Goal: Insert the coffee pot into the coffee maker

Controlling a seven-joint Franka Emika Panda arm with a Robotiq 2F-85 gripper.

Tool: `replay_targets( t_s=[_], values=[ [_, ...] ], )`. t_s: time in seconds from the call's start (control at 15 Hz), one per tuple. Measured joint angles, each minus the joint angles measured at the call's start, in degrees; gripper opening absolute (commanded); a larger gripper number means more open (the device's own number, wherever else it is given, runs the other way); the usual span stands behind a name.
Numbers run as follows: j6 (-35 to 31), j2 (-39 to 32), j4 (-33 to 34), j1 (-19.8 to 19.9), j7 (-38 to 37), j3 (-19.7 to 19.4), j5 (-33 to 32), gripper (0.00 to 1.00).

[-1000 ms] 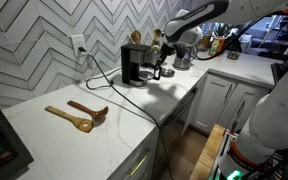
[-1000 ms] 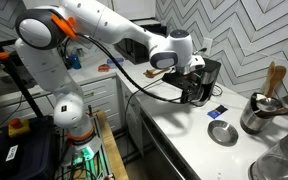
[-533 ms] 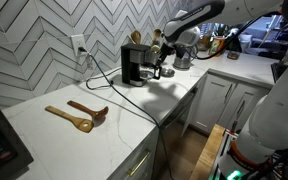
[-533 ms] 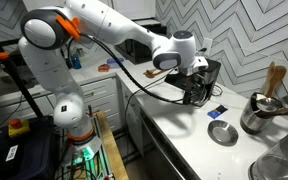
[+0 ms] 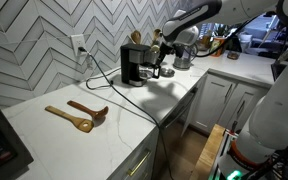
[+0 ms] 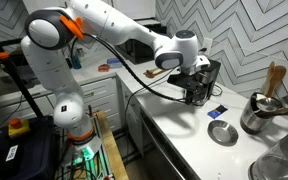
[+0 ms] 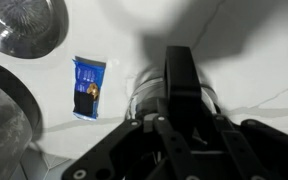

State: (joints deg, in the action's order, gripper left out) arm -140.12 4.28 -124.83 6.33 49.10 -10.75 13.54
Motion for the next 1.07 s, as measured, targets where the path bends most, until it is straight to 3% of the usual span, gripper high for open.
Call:
replay_targets(
  t_s=[0.6,1.07],
  values=[
    [0.4,-0.2,0.5,-0.1,5.3,0.2,1.0,0.07],
    [4.3,0.0,1.8,0.0,10.3,0.2,1.2,0.07]
  ],
)
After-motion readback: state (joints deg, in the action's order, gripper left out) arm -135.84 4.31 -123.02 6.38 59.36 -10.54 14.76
